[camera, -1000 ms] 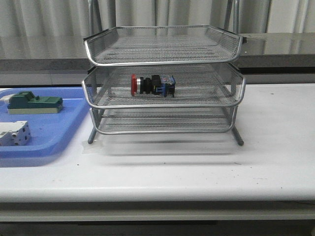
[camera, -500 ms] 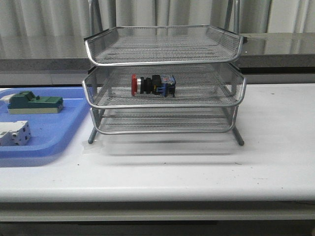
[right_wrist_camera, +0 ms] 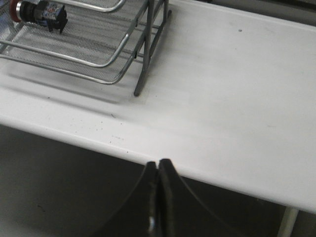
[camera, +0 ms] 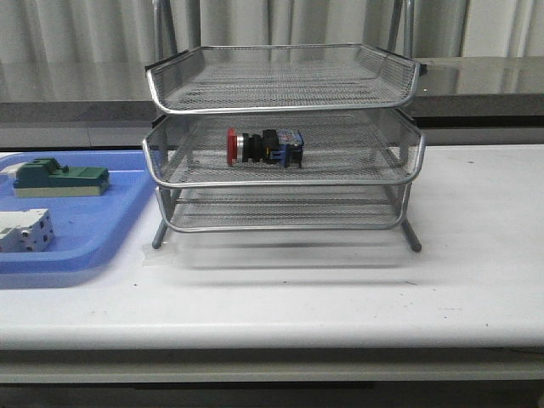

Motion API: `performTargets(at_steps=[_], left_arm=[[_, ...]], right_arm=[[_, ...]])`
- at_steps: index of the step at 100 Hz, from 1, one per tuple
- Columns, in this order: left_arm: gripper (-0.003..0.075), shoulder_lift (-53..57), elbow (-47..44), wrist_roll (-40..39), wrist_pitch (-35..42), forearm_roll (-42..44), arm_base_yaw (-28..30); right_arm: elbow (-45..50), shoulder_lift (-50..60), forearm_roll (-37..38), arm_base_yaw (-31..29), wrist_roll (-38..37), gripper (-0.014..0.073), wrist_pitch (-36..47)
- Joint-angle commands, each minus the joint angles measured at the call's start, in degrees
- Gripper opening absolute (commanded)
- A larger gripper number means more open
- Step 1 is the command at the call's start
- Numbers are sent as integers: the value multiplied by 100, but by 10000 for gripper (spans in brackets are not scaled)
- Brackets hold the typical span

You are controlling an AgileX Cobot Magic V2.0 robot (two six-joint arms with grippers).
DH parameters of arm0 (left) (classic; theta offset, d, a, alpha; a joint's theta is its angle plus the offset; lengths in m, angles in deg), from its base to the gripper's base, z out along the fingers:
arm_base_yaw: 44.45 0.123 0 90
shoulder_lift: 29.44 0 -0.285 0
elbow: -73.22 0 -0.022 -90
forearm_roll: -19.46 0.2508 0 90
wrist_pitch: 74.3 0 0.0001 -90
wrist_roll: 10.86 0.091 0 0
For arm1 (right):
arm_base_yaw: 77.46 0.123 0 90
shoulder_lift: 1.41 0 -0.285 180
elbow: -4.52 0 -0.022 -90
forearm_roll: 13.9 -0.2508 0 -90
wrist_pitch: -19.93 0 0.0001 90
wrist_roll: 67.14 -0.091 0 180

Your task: Place button on rack with both arms

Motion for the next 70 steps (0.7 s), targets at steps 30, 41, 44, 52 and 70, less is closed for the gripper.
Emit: performTargets(at_steps=[30, 41, 44, 52, 70], left_arm=[[-20, -70, 148, -54, 351, -147, 17], [-20, -70, 148, -54, 351, -147, 17], [-20, -70, 148, -54, 351, -147, 17], [-20, -70, 148, -54, 351, -147, 17], [-20, -70, 148, -54, 351, -147, 17]], right_arm=[[977, 614, 390, 402, -835, -60, 2348], [1437, 948, 909, 501, -1524, -60, 2798], [1545, 1059, 1009, 511, -1690, -60, 2881], [1863, 1305, 1205, 507, -2062, -60, 3065], [2482, 1875, 1263, 507, -2226, -60, 3492]])
